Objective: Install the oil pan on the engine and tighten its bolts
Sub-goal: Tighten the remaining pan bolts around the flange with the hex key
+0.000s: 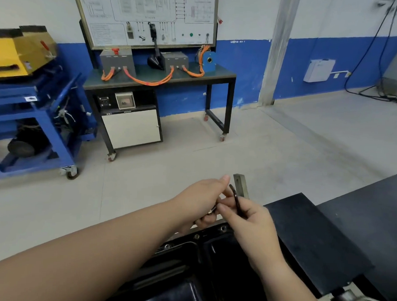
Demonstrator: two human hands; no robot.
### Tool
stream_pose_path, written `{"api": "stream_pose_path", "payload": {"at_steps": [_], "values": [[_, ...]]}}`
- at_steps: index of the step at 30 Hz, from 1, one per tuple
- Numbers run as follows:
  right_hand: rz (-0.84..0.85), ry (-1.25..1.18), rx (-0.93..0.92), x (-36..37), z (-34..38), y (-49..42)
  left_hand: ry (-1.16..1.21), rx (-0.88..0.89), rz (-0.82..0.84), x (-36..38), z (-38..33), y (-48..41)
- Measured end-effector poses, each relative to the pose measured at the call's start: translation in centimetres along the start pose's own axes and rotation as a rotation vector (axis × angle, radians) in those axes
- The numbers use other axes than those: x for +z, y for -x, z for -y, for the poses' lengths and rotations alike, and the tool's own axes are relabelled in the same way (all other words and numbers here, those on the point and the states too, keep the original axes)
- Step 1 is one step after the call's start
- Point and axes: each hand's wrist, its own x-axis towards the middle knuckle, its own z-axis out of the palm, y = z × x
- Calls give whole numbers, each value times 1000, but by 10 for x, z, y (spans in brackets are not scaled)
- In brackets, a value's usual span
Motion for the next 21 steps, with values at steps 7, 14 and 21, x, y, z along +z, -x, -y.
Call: {"api": "stream_pose_path", "payload": {"at_steps": [7,14,21], "values": [[-43,-225,96,-16,4,-5,41,24,9,19,-5,-17],[-10,-235,156,-12,0,-5,54,-6,-6,17,1,-17],[-149,-481,311,-21,-10,-16,-80,59,59,-3,2,-15]]}}
